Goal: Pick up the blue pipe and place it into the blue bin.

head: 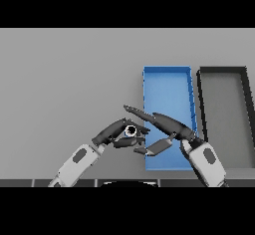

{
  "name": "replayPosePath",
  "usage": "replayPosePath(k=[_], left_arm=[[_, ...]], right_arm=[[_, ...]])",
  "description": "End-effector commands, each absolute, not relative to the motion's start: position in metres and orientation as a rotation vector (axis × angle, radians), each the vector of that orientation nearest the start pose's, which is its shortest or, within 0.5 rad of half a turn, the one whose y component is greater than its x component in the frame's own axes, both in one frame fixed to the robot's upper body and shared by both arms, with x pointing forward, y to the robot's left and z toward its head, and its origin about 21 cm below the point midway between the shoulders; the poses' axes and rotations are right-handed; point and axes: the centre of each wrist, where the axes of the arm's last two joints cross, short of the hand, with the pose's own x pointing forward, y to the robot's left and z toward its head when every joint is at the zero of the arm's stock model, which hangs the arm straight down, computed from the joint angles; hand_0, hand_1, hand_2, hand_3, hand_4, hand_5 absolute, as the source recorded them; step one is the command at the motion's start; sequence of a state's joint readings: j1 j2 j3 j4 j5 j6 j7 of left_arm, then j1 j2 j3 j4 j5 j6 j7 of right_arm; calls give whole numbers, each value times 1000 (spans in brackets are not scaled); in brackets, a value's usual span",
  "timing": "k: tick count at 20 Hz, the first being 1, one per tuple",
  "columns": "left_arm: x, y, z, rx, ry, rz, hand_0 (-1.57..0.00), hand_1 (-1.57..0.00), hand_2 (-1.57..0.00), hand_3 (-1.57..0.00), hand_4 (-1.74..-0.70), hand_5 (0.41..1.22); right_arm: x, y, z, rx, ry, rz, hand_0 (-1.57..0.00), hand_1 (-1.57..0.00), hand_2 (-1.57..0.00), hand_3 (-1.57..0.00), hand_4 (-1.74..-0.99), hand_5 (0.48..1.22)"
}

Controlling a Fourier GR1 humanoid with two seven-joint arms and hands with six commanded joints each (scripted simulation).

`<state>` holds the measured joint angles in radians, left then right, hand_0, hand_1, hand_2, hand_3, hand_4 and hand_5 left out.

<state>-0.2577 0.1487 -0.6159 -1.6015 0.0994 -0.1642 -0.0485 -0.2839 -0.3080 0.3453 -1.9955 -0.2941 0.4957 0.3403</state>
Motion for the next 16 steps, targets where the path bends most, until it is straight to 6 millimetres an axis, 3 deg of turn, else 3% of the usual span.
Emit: replayPosePath(k=[1,6,8,10,11,12,13,15,16], left_arm=[[247,97,44,-632,-1670,-796,-1571,-1571,-1571,-1525,-1741,1221],[248,99,44,-602,-1661,-827,-1571,-1571,-1571,-1540,-1740,1221],[248,102,42,-627,-1640,-822,-1571,-1571,-1571,-1484,-1736,1221],[250,103,44,-527,-1606,-930,-1182,-1078,-1063,-1030,-1682,1221],[253,107,47,-496,-1554,-987,-991,-878,-850,-824,-1552,1221],[254,105,50,-468,-1535,-990,-818,-706,-680,-659,-1480,1221],[253,106,48,-482,-1561,-969,-776,-706,-686,-583,-1533,1221],[253,105,47,-484,-1586,-927,-1063,-1017,-969,-939,-1607,1221],[251,102,46,-500,-1573,-909,-1164,-1128,-1051,-1065,-1634,1221]], right_arm=[[245,-163,160,593,-1659,1064,1,1,1,1,-1230,532],[260,-134,163,640,-1625,1128,1,1,1,1,-1218,508],[265,-120,169,673,-1628,1158,-53,-84,-102,-46,-1245,506],[271,-113,170,671,-1599,1193,-345,-375,-379,-296,-1335,507],[272,-108,171,671,-1591,1216,-527,-534,-531,-440,-1362,508],[276,-105,174,679,-1600,1227,-718,-699,-739,-635,-1430,522],[273,-98,173,732,-1603,1230,-888,-873,-905,-768,-1486,550],[271,-98,169,826,-1570,1214,-1134,-1124,-1145,-957,-1562,666],[273,-100,168,849,-1561,1193,-1221,-1214,-1230,-1080,-1526,728]])
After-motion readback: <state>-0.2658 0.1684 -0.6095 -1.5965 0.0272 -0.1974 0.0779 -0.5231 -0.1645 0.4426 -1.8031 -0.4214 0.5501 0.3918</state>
